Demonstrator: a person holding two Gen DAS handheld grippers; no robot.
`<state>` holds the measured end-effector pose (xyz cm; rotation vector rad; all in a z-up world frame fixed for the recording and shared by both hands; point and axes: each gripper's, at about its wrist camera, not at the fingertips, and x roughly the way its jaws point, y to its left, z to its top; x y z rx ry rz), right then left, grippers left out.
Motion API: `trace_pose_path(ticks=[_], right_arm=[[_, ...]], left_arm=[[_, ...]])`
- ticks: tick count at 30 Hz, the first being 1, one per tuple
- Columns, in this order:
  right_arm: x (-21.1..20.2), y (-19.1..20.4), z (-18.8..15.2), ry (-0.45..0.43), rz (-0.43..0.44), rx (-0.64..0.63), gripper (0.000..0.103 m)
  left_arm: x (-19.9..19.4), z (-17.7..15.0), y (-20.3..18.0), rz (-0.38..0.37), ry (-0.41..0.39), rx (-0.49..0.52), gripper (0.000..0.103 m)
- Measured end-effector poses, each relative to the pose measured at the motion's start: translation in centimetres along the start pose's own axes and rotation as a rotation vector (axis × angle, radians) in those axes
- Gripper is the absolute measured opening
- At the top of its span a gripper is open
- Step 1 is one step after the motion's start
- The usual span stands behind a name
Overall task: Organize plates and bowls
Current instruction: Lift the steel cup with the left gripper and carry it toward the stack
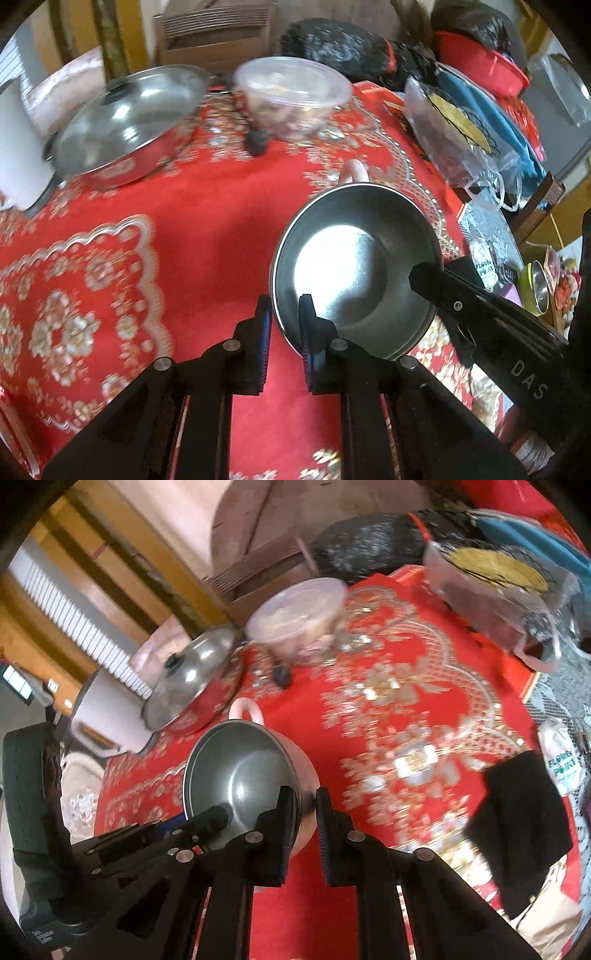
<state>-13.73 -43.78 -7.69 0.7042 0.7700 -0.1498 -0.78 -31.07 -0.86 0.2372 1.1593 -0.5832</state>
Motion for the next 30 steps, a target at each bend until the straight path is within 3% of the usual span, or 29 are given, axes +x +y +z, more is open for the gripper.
trace_pose_path(ticks=[21, 30], right_arm=[[0.1, 21.3, -8.5, 0.016, 0.039, -0.223, 0.013], [1.8, 29.7, -11.3, 0.092, 0.155, -0.348, 0.013]], left_arm=[[-9.2, -9.4, 18.1, 0.026, -0.068, -0.185, 0.012], [-13.5, -13.8, 25.6, 0.083, -0.126, -0.374, 0.012]])
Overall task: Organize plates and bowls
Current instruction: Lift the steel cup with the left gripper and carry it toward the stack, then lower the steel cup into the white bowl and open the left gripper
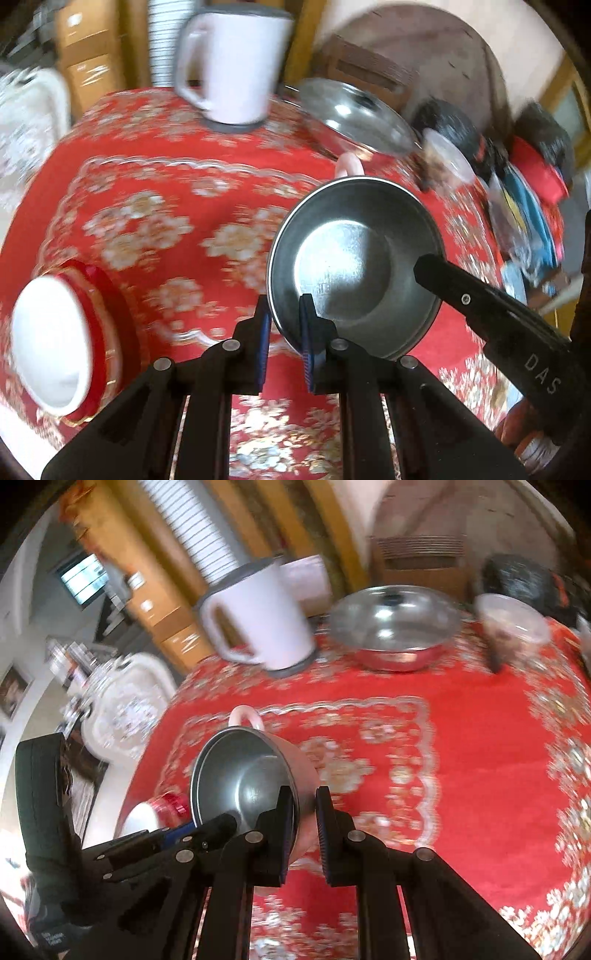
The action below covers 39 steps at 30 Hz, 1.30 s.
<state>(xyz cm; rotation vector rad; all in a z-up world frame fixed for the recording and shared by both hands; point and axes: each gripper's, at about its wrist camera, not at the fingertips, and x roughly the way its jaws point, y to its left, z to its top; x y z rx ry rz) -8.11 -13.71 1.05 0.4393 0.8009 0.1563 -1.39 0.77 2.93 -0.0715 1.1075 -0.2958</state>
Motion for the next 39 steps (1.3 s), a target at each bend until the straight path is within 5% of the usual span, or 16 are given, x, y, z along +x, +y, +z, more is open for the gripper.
trace_pose_path(ticks=[11, 17, 28, 39], right_arm=[[5.0, 12.0, 0.1, 0.12, 0.255, -0.206, 0.013], [7.9, 18.5, -1.2, 0.186, 0.314, -0.268, 0.013], [13.0, 20.5, -3.6, 0.332, 0.273, -0.219, 0.013], [14.6, 20.1, -3.7, 0.365, 0.268, -0.191, 0.017]], left_arm=[[-6.4, -2.3, 11.8, 0.197, -0.099, -0.271, 0.013], [-7.5, -3.7, 17.6, 0.219, -0.094, -0.345, 0.013], [-5.3, -5.6, 21.9, 0.173, -0.018, -0.403, 0.013], [-4.5, -5.6, 22.4, 0.162, 0.0, -0.411, 0.014]])
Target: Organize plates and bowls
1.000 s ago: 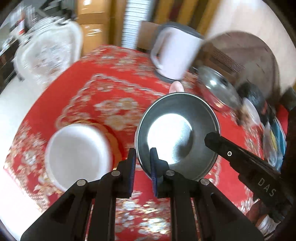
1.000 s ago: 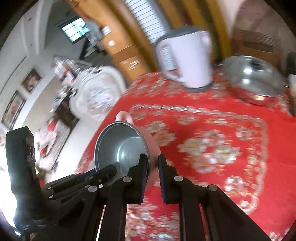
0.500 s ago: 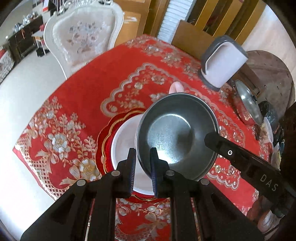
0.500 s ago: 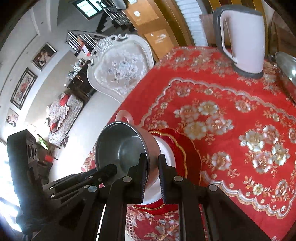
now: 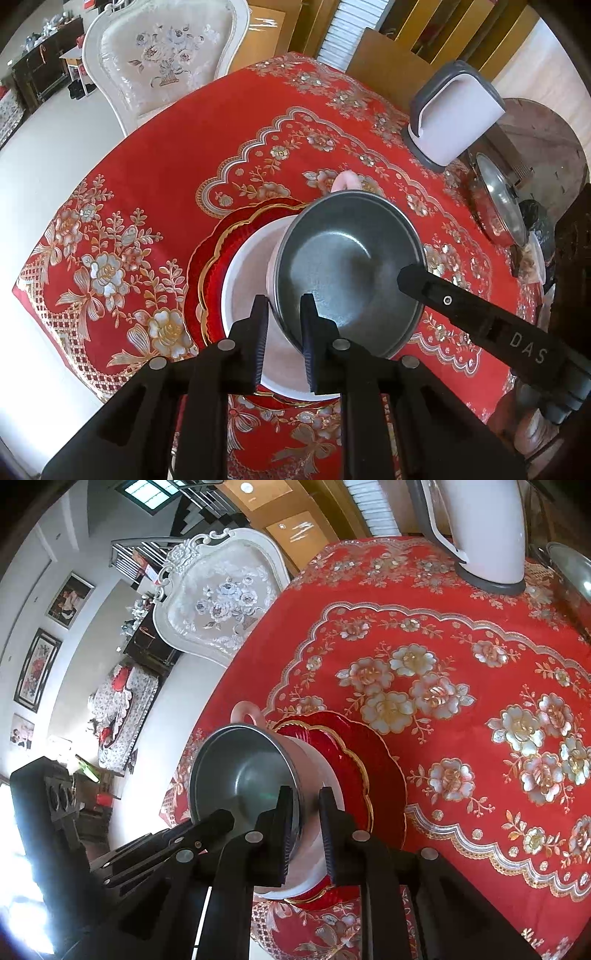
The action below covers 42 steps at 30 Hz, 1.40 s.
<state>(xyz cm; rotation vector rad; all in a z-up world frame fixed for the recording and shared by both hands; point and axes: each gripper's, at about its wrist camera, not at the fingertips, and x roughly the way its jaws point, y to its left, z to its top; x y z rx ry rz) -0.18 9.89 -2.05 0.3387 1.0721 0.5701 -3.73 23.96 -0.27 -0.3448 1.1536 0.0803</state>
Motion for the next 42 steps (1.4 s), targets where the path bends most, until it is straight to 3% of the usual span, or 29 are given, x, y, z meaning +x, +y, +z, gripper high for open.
trace_pose_path(ticks=[5, 7, 11, 12, 14, 16, 19, 20, 23, 26, 32, 34, 36, 39, 42], right_arm=[[-0.9, 0.8, 0.2, -0.043, -0.015, -0.048, 0.018], [-1.3, 1.1, 0.3, -0.061, -0.026, -0.063, 0.034], [-2.6, 1.1, 0.2, -0.109, -0.043, -0.085, 0.037], [-3.0, 1.1, 0.2, -0.117, -0.04, -0.088, 0.037], [-3.9, 1.1, -0.1, -0.163, -0.063, -0.113, 0.037], [-4.9, 0.9, -0.5, -0.206, -0.072, -0.125, 0.05], [-6.5, 0.1, -1.5, -0.258, -0.088, -0.131, 0.058], [-6.9, -0.3, -1.9, -0.263, -0.087, -0.13, 0.058], [-7.7, -1.8, -3.3, -0.269, -0.098, -0.115, 0.058], [-8.3, -3.7, -4.8, -0.265, -0.108, -0.082, 0.058], [-9.6, -6.6, -6.8, -0.269, -0.131, -0.04, 0.058], [-10.3, -7.0, -7.3, -0.275, -0.139, -0.044, 0.058], [-10.7, -7.3, -7.7, -0.279, -0.14, -0.045, 0.058], [-11.2, -7.6, -8.2, -0.279, -0.14, -0.051, 0.058], [-11.5, -7.7, -9.0, -0.27, -0.135, -0.067, 0.058]], left_arm=[[-0.2, 0.1, 0.1, 0.001, -0.016, -0.007, 0.015], [-0.4, 0.2, 0.1, 0.002, -0.025, -0.011, 0.017], [-0.8, 0.2, 0.0, 0.011, -0.039, -0.014, 0.026], [-0.9, 0.1, 0.1, 0.014, -0.042, -0.019, 0.036], [-1.3, -0.1, 0.0, 0.01, -0.058, -0.025, 0.069], [-2.0, -0.3, -0.2, 0.026, -0.09, -0.024, 0.083], [-2.7, -0.5, -0.7, 0.057, -0.107, -0.018, 0.092], [-2.9, -0.6, -0.8, 0.07, -0.11, -0.017, 0.102], [-4.2, -1.1, -1.3, 0.103, -0.163, -0.016, 0.103], [-6.4, -1.5, -2.5, 0.147, -0.264, 0.018, 0.103], [-14.0, -3.6, -5.6, 0.196, -0.601, 0.047, 0.103], [-15.9, -4.0, -6.0, 0.197, -0.68, 0.032, 0.103], [-16.4, -4.3, -5.7, 0.203, -0.679, -0.023, 0.103], [-14.4, -3.3, -5.0, 0.168, -0.552, -0.047, 0.103], [-12.2, -4.3, -6.4, 0.312, -0.489, 0.038, 0.103]])
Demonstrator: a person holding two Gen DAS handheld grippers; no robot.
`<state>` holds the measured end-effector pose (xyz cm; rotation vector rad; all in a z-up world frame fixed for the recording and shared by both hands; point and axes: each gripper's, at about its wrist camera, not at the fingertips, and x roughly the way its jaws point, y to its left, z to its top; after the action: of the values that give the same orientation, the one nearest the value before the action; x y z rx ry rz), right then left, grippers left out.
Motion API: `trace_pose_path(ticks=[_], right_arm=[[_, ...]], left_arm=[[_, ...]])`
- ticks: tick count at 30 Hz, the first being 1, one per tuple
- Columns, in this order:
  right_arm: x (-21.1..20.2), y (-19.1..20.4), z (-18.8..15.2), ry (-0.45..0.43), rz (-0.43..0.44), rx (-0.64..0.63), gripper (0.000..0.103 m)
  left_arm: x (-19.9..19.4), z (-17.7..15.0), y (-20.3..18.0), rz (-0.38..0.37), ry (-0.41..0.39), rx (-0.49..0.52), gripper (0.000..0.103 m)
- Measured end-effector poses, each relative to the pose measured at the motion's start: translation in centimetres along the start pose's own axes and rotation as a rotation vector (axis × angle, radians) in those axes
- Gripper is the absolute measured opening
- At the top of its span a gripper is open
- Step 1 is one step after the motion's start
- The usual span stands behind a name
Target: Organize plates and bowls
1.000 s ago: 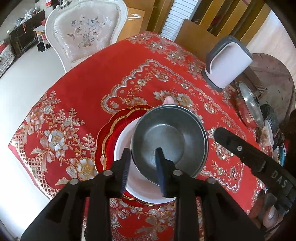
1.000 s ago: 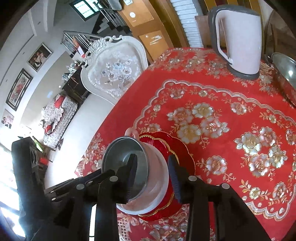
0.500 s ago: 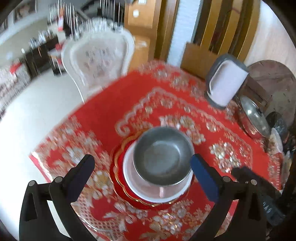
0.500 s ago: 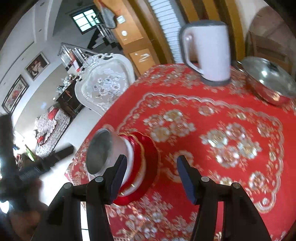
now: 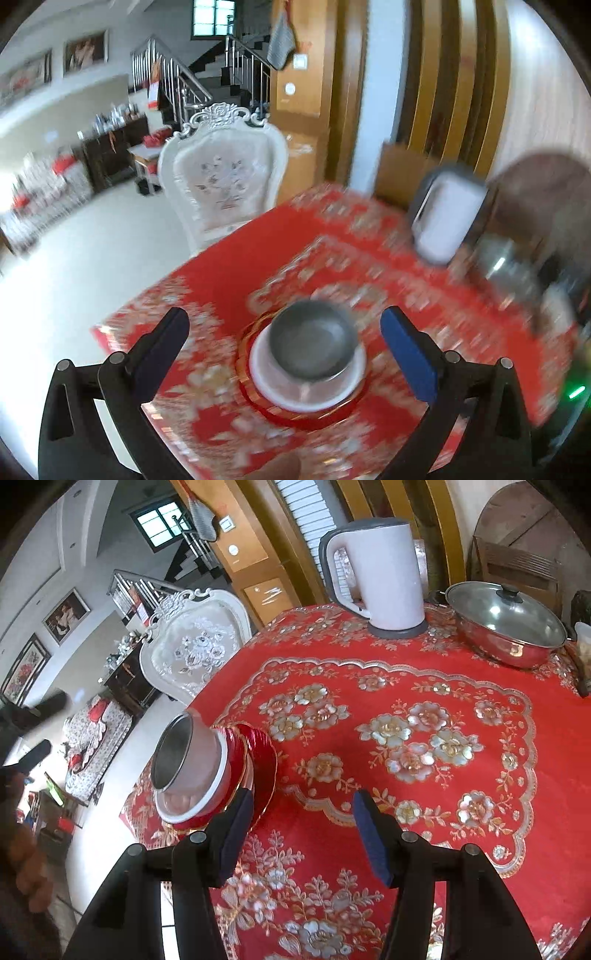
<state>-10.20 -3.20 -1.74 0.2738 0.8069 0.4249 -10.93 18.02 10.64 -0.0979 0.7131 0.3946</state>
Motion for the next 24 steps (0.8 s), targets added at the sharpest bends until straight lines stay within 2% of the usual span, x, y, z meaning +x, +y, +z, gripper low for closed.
trace_pose_path(ticks=[3, 6, 7, 11, 14, 24], right_arm=[[-0.5, -0.1, -0.8, 0.004, -0.004, -0.019, 0.058], [-0.7, 0.1, -1.5, 0.015, 0.001, -0.031, 0.058], [-0.7, 0.1, -1.7, 0.019, 0.005, -0.035, 0.058], [-0.7, 1.3, -2.5, 0.038, 0.029, -0.08, 0.058], [-0.5, 2.3, -3.0, 0.048, 0.046, -0.114, 0.058], [0.3, 3.9, -3.4, 0.077, 0.061, -0.169, 0.058]], left_arm=[[-0.8, -1.9, -1.6, 0.067, -0.018, 0.081, 0.103], [0.3, -3.4, -1.6, 0.01, 0.091, 0.057, 0.103], [0.9, -4.0, -1.5, -0.025, 0.152, 0.042, 0.103], [2.2, -5.5, -1.1, -0.042, 0.248, 0.013, 0.103], [2.2, -5.9, -1.0, -0.058, 0.272, -0.009, 0.103], [2.4, -5.9, -0.8, -0.089, 0.28, -0.013, 0.103]])
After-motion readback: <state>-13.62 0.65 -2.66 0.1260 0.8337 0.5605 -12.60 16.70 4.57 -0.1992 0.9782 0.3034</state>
